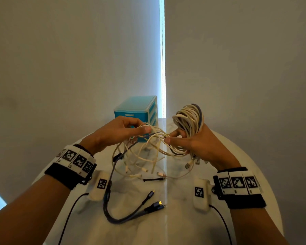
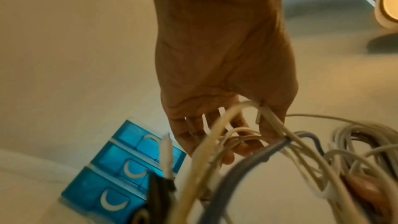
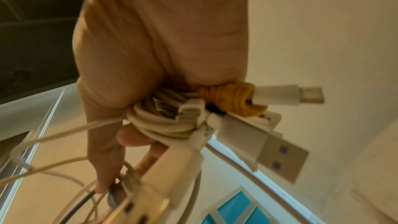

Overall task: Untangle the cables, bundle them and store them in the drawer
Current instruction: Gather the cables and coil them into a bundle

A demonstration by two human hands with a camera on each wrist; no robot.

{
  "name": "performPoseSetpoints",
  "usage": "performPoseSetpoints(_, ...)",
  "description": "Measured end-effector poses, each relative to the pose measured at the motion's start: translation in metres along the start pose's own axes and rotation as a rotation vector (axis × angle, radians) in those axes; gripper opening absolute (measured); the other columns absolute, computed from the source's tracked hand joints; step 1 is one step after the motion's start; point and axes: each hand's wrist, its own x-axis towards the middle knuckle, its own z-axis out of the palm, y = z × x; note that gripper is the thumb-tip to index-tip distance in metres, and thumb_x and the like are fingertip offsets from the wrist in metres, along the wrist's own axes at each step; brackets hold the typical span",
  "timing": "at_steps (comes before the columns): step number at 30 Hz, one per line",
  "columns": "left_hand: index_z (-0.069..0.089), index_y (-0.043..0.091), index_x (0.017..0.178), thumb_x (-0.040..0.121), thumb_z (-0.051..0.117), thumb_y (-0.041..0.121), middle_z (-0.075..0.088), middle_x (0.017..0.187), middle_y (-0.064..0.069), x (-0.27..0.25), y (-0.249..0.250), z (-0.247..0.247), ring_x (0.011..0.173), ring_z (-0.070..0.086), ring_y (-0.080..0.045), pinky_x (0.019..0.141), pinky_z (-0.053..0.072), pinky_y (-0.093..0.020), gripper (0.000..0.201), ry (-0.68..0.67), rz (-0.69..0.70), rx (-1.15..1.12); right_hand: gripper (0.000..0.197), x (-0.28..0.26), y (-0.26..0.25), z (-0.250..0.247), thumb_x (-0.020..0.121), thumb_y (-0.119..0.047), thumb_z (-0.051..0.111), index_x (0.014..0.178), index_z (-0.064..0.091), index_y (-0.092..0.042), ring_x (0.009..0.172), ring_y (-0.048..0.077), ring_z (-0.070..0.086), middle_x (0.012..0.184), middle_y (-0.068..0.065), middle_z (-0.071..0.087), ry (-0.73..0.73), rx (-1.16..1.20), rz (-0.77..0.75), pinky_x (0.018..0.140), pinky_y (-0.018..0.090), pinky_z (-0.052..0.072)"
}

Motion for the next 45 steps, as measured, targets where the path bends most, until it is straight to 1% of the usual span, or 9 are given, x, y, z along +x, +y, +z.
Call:
performPoseSetpoints(5, 0.083, 0.036, 0.106, 0.09, 0.081, 0.045, 0.078, 0.1, 0.016, 0.001, -0.011, -0.002, 0.094, 0.072, -0.01, 0.08, 0.06, -0.029, 0.019, 0.292, 0.264, 0.186, 0.021, -0.001, 0.0, -0.002, 0.085, -0.036, 0.091, 0.072, 0.075, -0.035, 0.082, 0.054, 0.065, 0.087, 0.016, 0.077, 0.009, 0.085, -0.016, 0.064, 0.052, 0.059)
performPoseSetpoints(11, 0.082, 0.026, 0.105, 0.084, 0.09, 0.033, 0.074, 0.097, 0.01, -0.004, -0.007, -0.005, 0.083, 0.069, -0.015, 0.065, 0.049, -0.014, 0.024, 0.357, 0.51, 0.288, 0.021, -0.003, 0.003, -0.012, 0.084, -0.022, 0.09, 0.083, 0.079, -0.004, 0.064, 0.018, 0.064, 0.083, 0.014, 0.078, 0.075, 0.142, 0.007, 0.057, 0.021, 0.055)
performPoseSetpoints(17, 0.081, 0.03, 0.1, 0.095, 0.077, 0.039, 0.072, 0.089, 0.022, -0.01, -0.003, -0.019, 0.08, 0.063, -0.001, 0.068, 0.047, -0.014, 0.011, 0.029, 0.3, 0.243, 0.033, -0.003, 0.008, -0.018, 0.085, -0.025, 0.087, 0.092, 0.076, 0.005, 0.07, 0.026, 0.064, 0.084, 0.007, 0.079, 0.127, 0.202, 0.035, 0.065, 0.031, 0.057)
performPoseSetpoints(22, 0.084, 0.03, 0.113, 0.102, 0.042, 0.07, 0.078, 0.101, 0.007, -0.005, -0.022, -0.025, 0.089, 0.061, -0.009, 0.078, 0.046, -0.029, 0.059, -0.03, -0.043, -0.108, 0.015, -0.006, 0.007, -0.016, 0.089, -0.021, 0.083, 0.091, 0.081, -0.005, 0.057, 0.015, 0.058, 0.075, 0.004, 0.076, 0.198, 0.298, 0.025, 0.054, 0.025, 0.05)
performPoseSetpoints(26, 0.086, 0.02, 0.099, 0.056, 0.08, 0.082, 0.071, 0.092, -0.006, -0.004, -0.052, -0.032, 0.084, 0.052, -0.018, 0.071, 0.046, -0.03, 0.076, -0.068, -0.256, -0.044, 0.015, -0.007, 0.009, -0.016, 0.086, -0.029, 0.087, 0.089, 0.083, -0.015, 0.072, 0.039, 0.058, 0.085, 0.016, 0.075, 0.245, 0.424, -0.093, 0.073, 0.049, 0.05)
performPoseSetpoints(30, 0.085, 0.025, 0.106, 0.085, 0.081, 0.053, 0.078, 0.11, -0.011, -0.019, -0.054, -0.024, 0.081, 0.053, -0.012, 0.075, 0.046, -0.029, 0.035, -0.098, -0.134, -0.072, 0.036, -0.01, 0.007, -0.026, 0.074, -0.053, 0.09, 0.088, 0.082, -0.02, 0.073, 0.049, 0.063, 0.083, 0.02, 0.074, 0.315, 0.434, -0.096, 0.07, 0.062, 0.055)
performPoseSetpoints(35, 0.075, 0.019, 0.105, 0.104, 0.066, 0.027, 0.077, 0.099, 0.006, -0.037, 0.015, -0.001, 0.08, 0.066, -0.002, 0.068, 0.051, -0.016, 0.012, 0.555, 0.328, -0.057, 0.005, -0.005, 0.011, -0.022, 0.093, -0.018, 0.081, 0.091, 0.083, -0.015, 0.06, 0.016, 0.062, 0.078, 0.008, 0.075, 0.281, 0.342, -0.021, 0.059, 0.028, 0.051)
performPoseSetpoints(38, 0.071, 0.016, 0.097, 0.102, 0.068, 0.011, 0.073, 0.087, 0.007, -0.065, 0.048, 0.039, 0.075, 0.067, -0.008, 0.066, 0.051, -0.016, 0.007, 0.462, 0.477, 0.019, 0.009, -0.006, 0.01, -0.023, 0.093, -0.019, 0.08, 0.09, 0.081, -0.01, 0.058, 0.016, 0.059, 0.068, 0.005, 0.071, 0.294, 0.324, 0.021, 0.052, 0.023, 0.048)
performPoseSetpoints(45, 0.071, 0.041, 0.114, 0.094, 0.063, 0.065, 0.07, 0.104, 0.025, -0.046, 0.06, 0.096, 0.101, 0.065, 0.009, 0.077, 0.057, -0.013, 0.032, 0.273, 0.206, 0.048, 0.015, -0.003, 0.011, -0.016, 0.093, -0.021, 0.081, 0.091, 0.079, -0.007, 0.052, 0.013, 0.056, 0.058, -0.004, 0.064, 0.336, 0.269, 0.073, 0.048, 0.021, 0.048)
